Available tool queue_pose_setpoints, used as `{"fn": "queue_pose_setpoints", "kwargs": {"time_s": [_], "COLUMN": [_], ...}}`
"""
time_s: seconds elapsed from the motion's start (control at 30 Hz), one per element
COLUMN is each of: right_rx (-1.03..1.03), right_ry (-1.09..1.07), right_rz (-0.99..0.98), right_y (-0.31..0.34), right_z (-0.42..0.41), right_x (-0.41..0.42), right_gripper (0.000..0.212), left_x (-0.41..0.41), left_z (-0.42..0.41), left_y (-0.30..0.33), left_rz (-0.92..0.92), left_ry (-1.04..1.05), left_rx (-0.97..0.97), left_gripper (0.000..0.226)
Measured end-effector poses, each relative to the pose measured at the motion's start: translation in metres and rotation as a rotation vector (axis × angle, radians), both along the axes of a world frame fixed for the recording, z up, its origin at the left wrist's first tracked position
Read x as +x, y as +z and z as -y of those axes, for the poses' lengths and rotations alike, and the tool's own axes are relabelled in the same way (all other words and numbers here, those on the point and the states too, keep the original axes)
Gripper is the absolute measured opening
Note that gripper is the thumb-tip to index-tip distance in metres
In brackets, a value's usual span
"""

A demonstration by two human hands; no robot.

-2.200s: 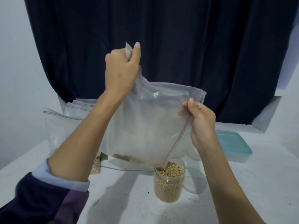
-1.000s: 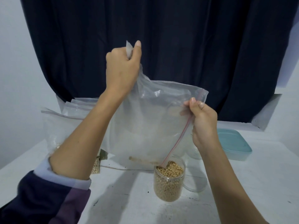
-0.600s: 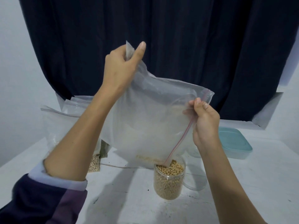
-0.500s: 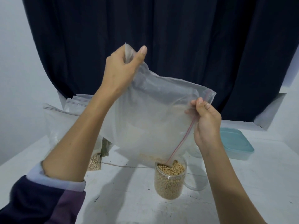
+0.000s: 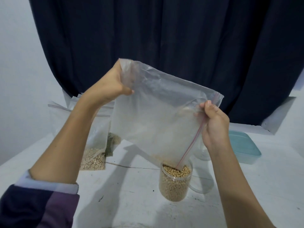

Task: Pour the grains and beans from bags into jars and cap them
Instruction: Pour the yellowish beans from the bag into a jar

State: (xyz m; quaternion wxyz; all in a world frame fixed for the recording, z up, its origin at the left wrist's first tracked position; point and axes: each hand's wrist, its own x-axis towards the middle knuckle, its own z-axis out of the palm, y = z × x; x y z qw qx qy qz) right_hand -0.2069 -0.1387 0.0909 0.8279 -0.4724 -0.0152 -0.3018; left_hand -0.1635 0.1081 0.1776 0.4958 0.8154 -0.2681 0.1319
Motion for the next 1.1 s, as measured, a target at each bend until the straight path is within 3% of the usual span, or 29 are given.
{"fn": "queue_pose_setpoints", "kwargs": {"time_s": [0.17,0.3,0.4,0.47,0.5,0.57,0.7,0.87,0.97,1.1], "right_rx": [0.031,0.035,0.039,0.029,0.026,0.031,0.01,-0.094,-0.101,-0.118], "right_ry": [0.014,0.022,0.009,-0.001,-0.003,-0.011,-0.069,-0.21,-0.227,-0.29], "right_rz": [-0.013,-0.028,-0.043,-0.054,-0.057,-0.062,-0.086,-0.135,-0.153,-0.138], "right_y": [-0.002,-0.003,-0.005,-0.006,-0.006,-0.006,-0.005,-0.007,-0.005,-0.001], "right_z": [0.004,0.003,0.005,0.009,0.011,0.015,0.016,0.011,0.006,0.002], "right_x": [0.001,0.003,0.004,0.003,0.003,0.001,-0.002,0.0,0.0,-0.002], "right_gripper": [0.026,0.024,0.025,0.025,0.025,0.025,0.024,0.027,0.027,0.026], "left_x": [0.008,0.018,0.02,0.023,0.024,0.026,0.029,0.027,0.024,0.019], "left_z": [-0.002,0.009,0.008,0.001,0.0,-0.001,-0.004,0.014,0.023,0.034], "left_y": [-0.021,-0.041,-0.049,-0.05,-0.051,-0.053,-0.059,-0.067,-0.068,-0.058], "left_rz": [-0.083,-0.041,-0.099,-0.135,-0.138,-0.128,-0.099,-0.048,0.127,0.291], "left_ry": [0.087,0.165,0.044,-0.016,-0.013,0.05,0.112,0.096,0.141,0.212], "left_rx": [-0.049,-0.113,0.0,0.155,0.186,0.135,-0.038,-0.261,-0.211,-0.242], "left_gripper": [0.019,0.03,0.009,0.048,0.056,0.049,0.01,0.025,0.041,0.046]}}
